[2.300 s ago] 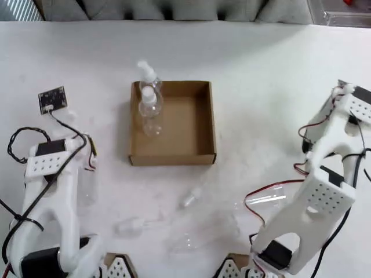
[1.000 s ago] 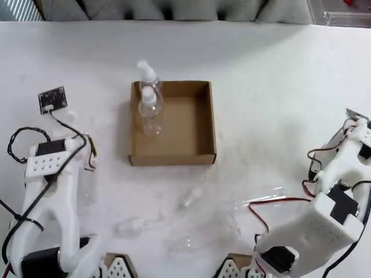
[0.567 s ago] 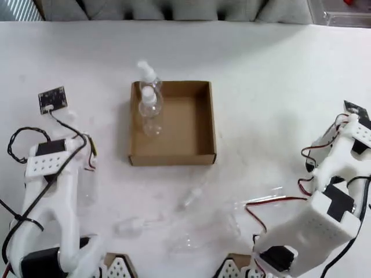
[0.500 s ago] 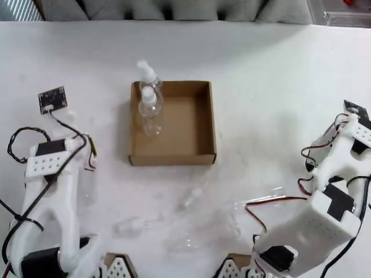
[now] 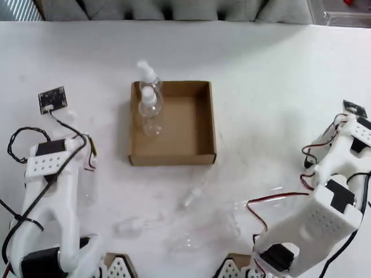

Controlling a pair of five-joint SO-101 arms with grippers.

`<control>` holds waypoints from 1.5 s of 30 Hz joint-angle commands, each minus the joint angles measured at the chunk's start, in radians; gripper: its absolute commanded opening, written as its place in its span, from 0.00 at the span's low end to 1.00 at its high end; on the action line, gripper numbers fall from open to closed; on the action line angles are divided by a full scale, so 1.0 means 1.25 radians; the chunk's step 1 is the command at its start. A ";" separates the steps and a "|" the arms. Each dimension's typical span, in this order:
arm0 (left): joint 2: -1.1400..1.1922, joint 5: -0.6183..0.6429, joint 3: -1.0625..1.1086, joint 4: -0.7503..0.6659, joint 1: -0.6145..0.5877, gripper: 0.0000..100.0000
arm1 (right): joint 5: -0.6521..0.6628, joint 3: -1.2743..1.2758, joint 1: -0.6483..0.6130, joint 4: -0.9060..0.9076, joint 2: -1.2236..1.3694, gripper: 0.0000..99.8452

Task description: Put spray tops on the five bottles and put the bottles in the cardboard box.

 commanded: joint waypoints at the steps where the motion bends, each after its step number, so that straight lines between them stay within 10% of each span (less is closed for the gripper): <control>1: 0.018 -0.007 0.039 0.000 -0.008 0.05 | 0.014 -0.113 0.008 0.102 -0.015 0.02; 10: 0.013 -0.006 0.039 0.002 -0.009 0.05 | 0.015 -0.188 0.012 0.349 -0.176 0.02; 23: -0.303 -0.006 -0.039 0.247 0.010 0.05 | 0.015 0.177 -0.093 0.284 -0.741 0.02; 41: -0.852 0.000 -0.039 0.167 0.193 0.05 | 0.004 0.237 -0.537 -0.245 -1.173 0.02; 45: -0.913 0.000 -0.038 0.118 0.258 0.05 | -0.140 0.237 -0.584 -0.344 -1.244 0.02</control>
